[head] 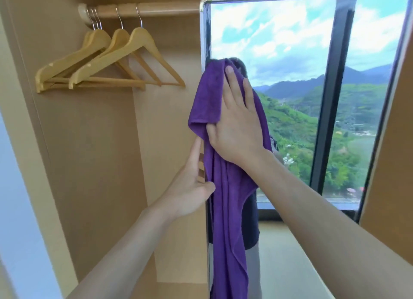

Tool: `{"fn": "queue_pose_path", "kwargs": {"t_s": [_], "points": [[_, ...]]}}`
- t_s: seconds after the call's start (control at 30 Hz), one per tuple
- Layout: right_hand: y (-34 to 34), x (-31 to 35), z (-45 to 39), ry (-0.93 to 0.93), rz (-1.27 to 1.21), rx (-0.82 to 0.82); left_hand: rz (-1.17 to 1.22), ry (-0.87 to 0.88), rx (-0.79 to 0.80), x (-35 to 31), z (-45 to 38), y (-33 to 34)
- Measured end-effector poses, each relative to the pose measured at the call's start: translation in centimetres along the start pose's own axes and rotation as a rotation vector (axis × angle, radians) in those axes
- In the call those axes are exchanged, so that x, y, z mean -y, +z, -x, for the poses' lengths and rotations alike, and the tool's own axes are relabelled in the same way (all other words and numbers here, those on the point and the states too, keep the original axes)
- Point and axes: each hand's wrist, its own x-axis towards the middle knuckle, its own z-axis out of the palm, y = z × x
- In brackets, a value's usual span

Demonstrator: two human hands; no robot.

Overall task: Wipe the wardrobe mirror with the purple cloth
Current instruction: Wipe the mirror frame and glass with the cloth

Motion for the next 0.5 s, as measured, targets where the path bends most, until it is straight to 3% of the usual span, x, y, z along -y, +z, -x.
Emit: {"fn": "queue_pose_path", "kwargs": {"t_s": [0.2,0.33,0.5], "points": [[5.3,3.2,15.0,-0.066,-0.058,0.19,0.133,0.0,-0.042,0.4,0.1,0.9],[7.8,3.5,21.7,-0.044,-0.038,0.281,0.066,-0.005,-0.093,0.9,0.4,1.6],[8.0,2.2,25.3,0.247,-0.124,0.285,0.02,0.025,-0.138,1.0,0.8,3.1]]}}
